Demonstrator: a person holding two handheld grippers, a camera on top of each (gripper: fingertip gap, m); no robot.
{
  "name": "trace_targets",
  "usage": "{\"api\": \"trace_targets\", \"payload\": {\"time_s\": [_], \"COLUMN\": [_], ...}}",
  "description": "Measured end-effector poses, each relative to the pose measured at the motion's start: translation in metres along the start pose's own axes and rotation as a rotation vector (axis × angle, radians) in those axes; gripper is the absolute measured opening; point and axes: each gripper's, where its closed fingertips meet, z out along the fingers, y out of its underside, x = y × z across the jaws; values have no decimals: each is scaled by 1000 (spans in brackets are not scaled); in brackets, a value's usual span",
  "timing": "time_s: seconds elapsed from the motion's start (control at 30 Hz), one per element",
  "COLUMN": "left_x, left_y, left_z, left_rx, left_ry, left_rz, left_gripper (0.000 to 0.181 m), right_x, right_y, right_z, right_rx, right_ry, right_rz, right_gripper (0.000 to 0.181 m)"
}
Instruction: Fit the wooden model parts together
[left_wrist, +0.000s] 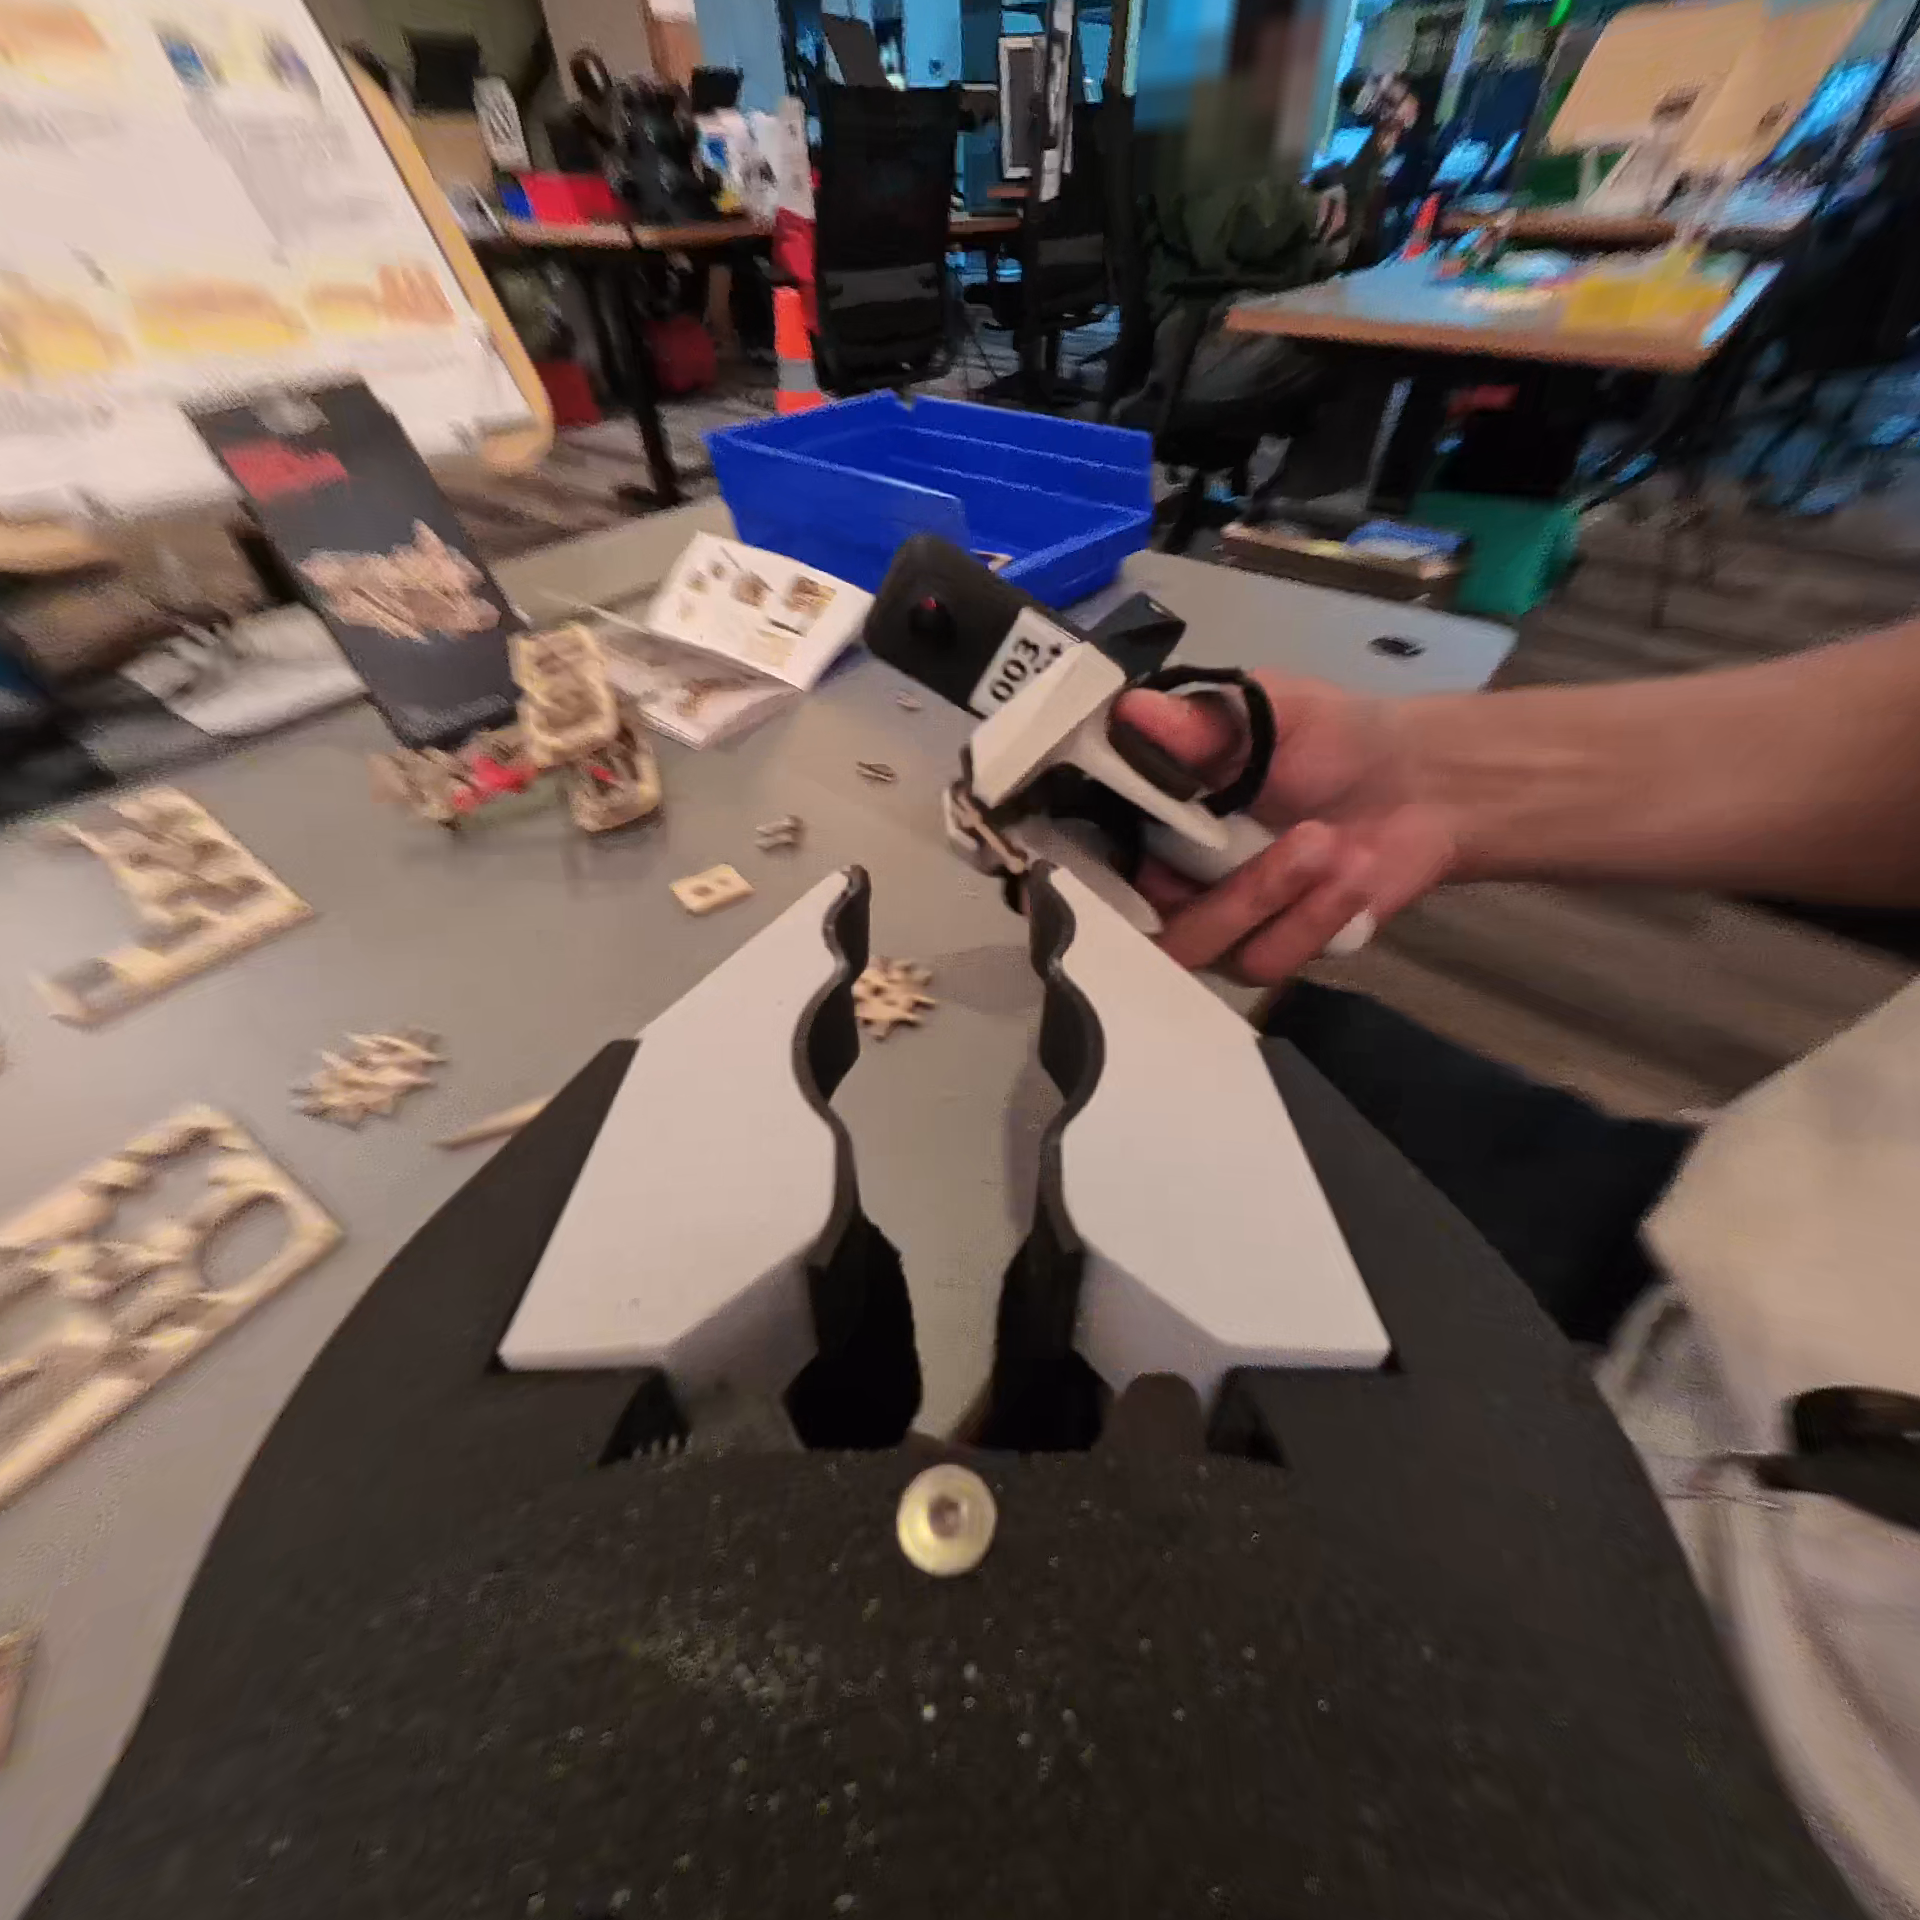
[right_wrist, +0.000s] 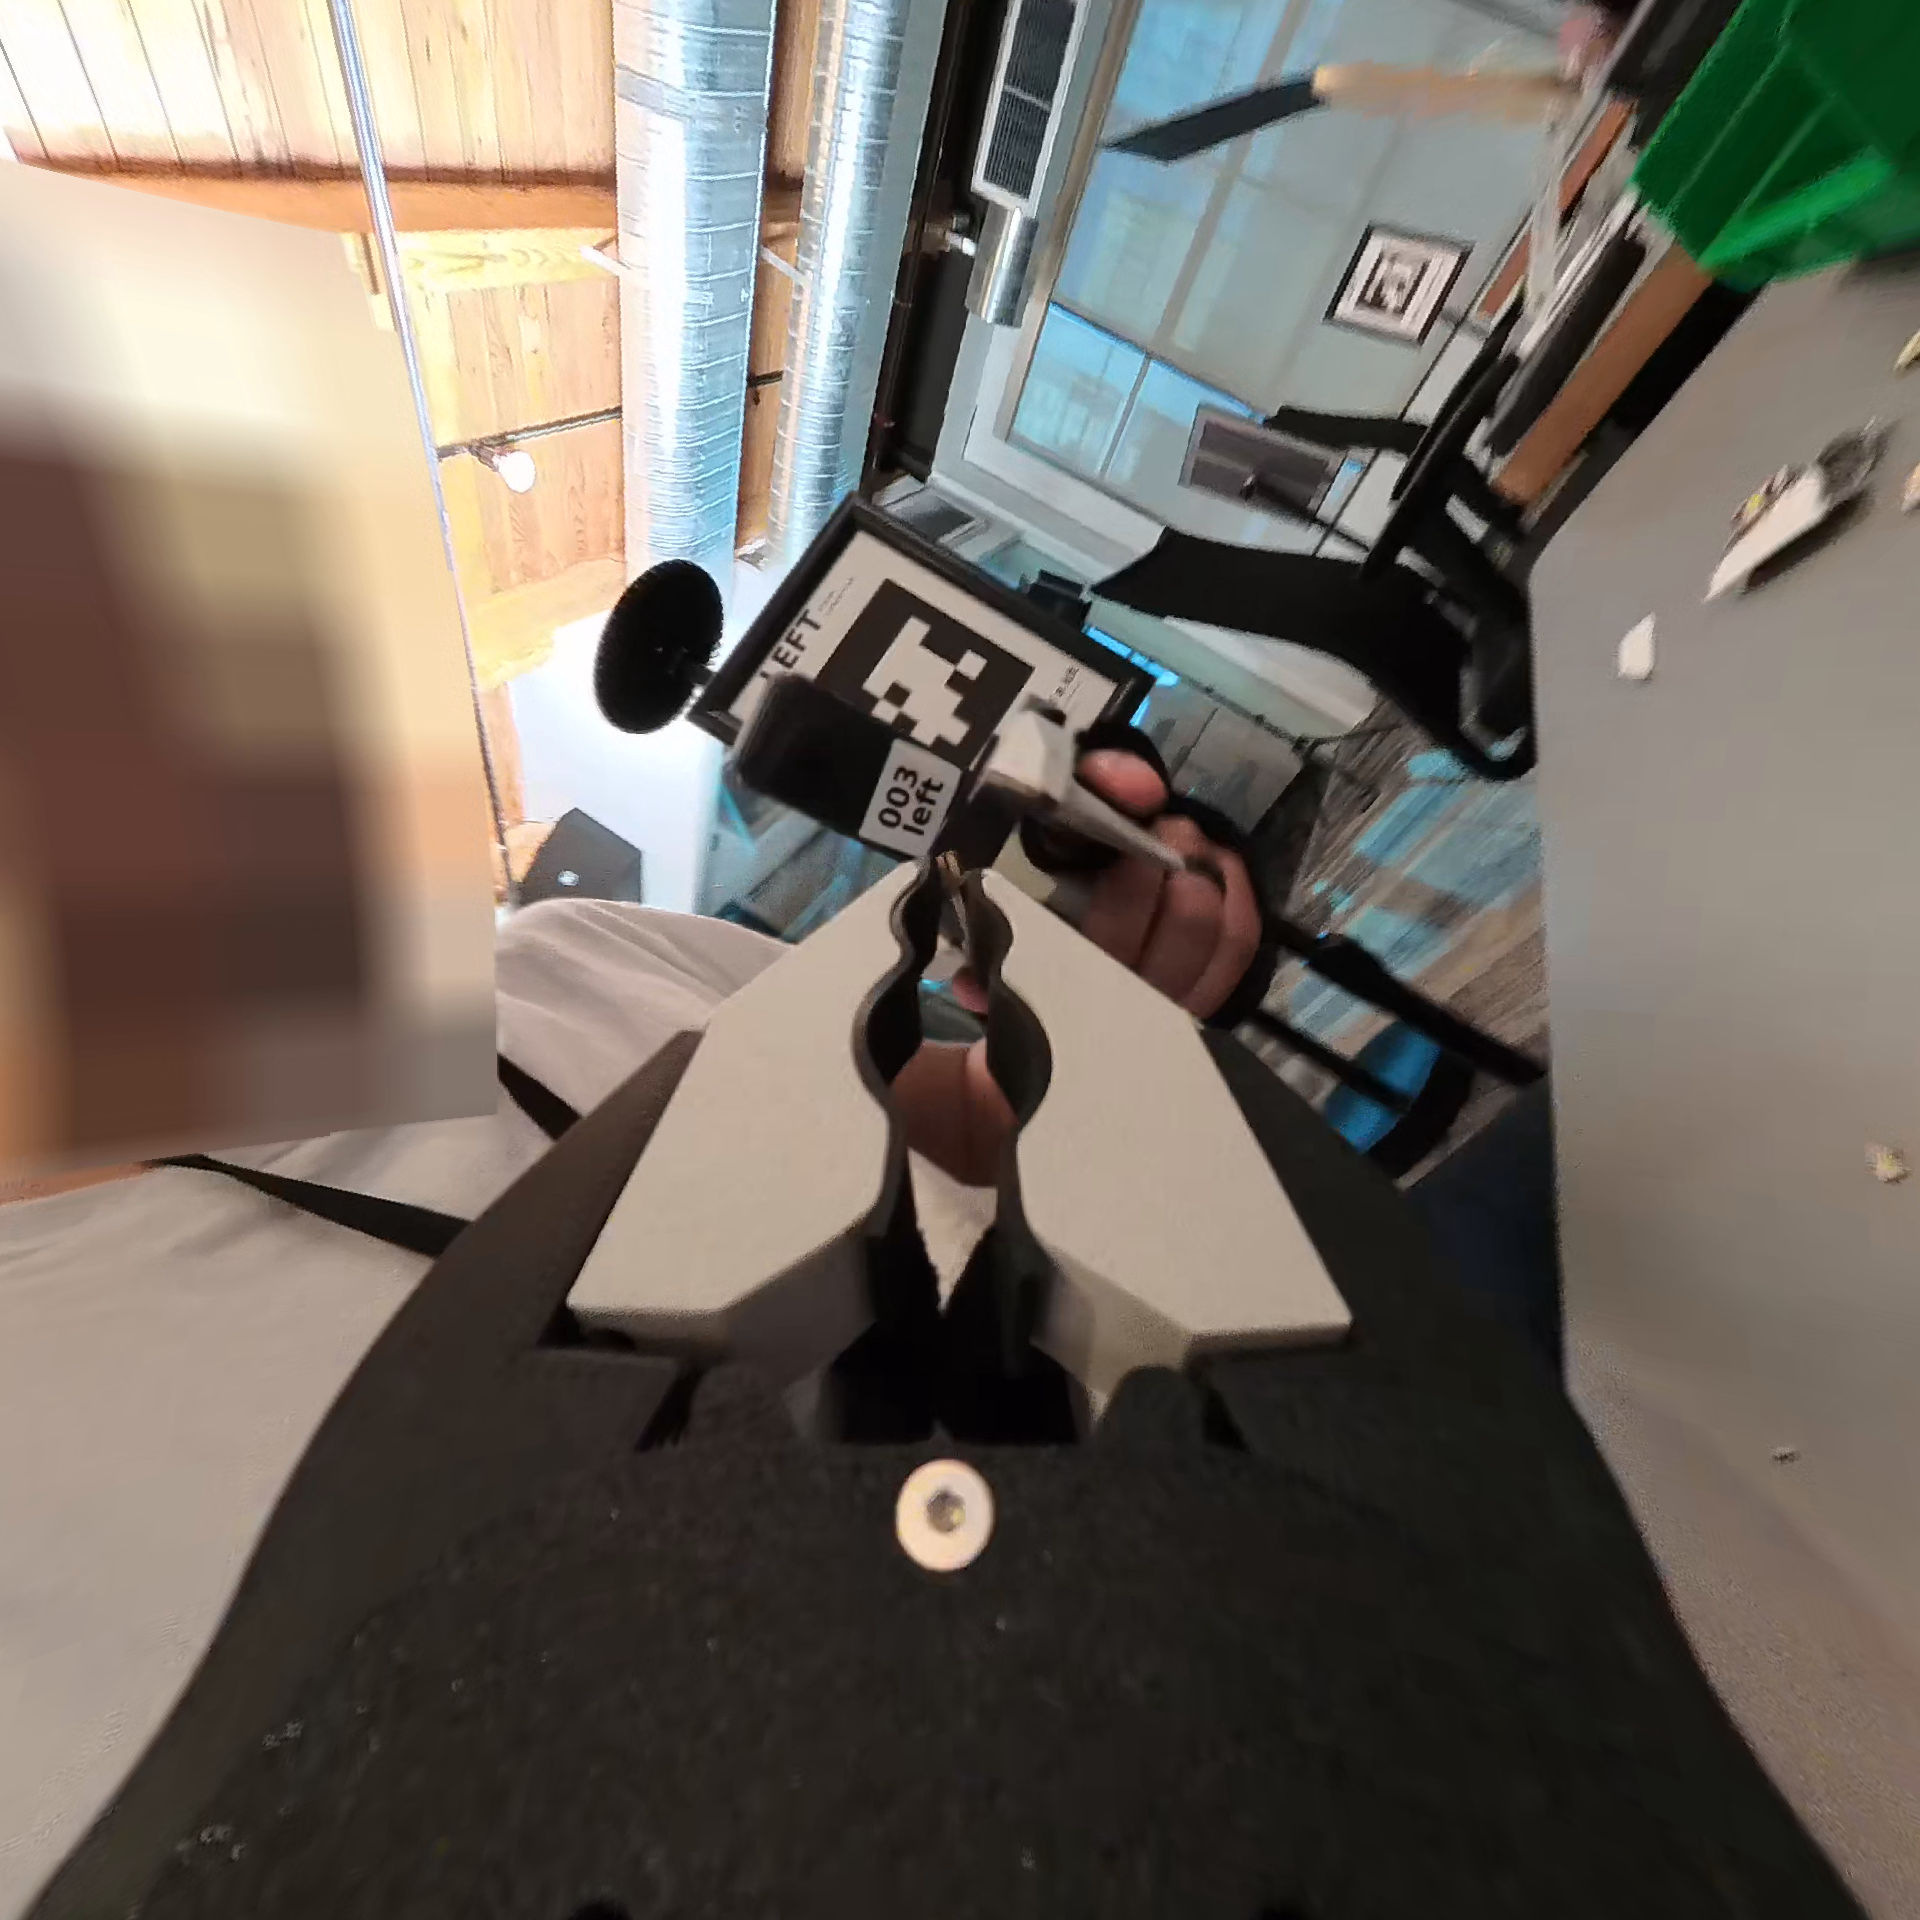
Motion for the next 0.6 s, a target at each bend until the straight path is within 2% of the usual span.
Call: {"api": "trace_targets", "payload": {"time_s": [0.1, 0.17, 0.3, 0.6], "left_x": [5, 9, 10, 11], "left_y": [-1, -4, -7, -11], "left_z": [4, 4, 3, 1], "left_rx": [24, 45, 62, 94], "left_ry": [122, 181, 204, 221], "left_rz": [-273, -366, -394, -432], "left_gripper": [25, 22, 14, 1], "right_x": [-5, -7, -16, -10], "right_y": [-3, -3, -6, -2], "right_z": [1, 3, 8, 15], "right_rx": [21, 23, 49, 34], "right_ry": [22, 44, 36, 70], "right_rz": [-154, -257, -356, -379], "right_gripper": [3, 3, 4, 3]}}
